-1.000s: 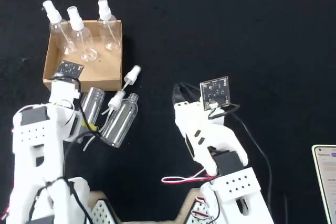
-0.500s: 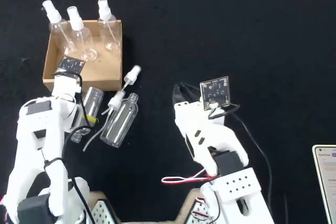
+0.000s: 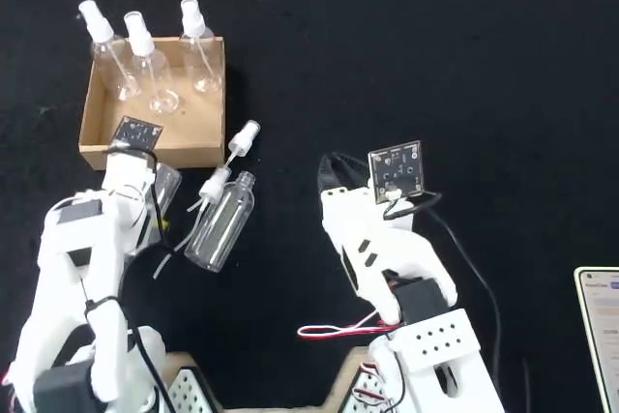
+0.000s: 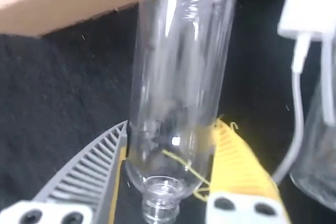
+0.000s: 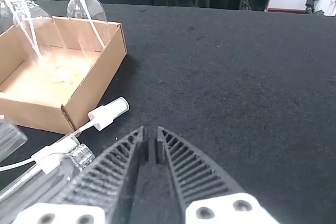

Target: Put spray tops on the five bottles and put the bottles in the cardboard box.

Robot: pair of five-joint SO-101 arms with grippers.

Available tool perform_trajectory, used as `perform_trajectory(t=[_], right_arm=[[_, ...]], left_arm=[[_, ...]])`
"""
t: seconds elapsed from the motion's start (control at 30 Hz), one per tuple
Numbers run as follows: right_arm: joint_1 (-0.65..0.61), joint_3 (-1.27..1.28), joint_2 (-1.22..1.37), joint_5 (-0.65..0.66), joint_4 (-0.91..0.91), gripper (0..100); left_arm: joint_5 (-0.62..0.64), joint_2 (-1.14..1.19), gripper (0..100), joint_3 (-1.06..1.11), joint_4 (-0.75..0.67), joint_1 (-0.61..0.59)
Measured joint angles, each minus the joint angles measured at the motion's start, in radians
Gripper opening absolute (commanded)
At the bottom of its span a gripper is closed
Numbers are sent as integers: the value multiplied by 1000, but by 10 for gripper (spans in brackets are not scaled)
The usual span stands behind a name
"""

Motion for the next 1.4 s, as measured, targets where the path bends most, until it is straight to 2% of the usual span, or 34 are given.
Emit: perform_trajectory(t=[0.2,0.4,0.5,0.6,0.77,0.97,1.1,1.2,1.27,1.4], right_arm=[[0,0,0,0,0,35],[0,0,0,0,0,35],[0,0,0,0,0,35],[20,0,0,0,0,35],[184,-32,0,0,0,35],[367,-74,0,37,2,35],[497,-41,0,155,35,35],[608,-17,0,186,74,35],[680,-15,0,193,94,35],[798,-15,0,213,141,36]], left_arm=[[-29,-153,117,-25,244,0],[-236,-422,117,-94,511,0],[-301,-572,117,-155,631,5],[-325,-694,117,-198,743,81],[-328,-749,117,-275,882,278],[-278,-649,117,-288,902,523],[-232,-542,117,-288,844,675],[-193,-453,119,-288,783,795],[-163,-384,158,-288,733,868],[-124,-229,315,-288,641,974]])
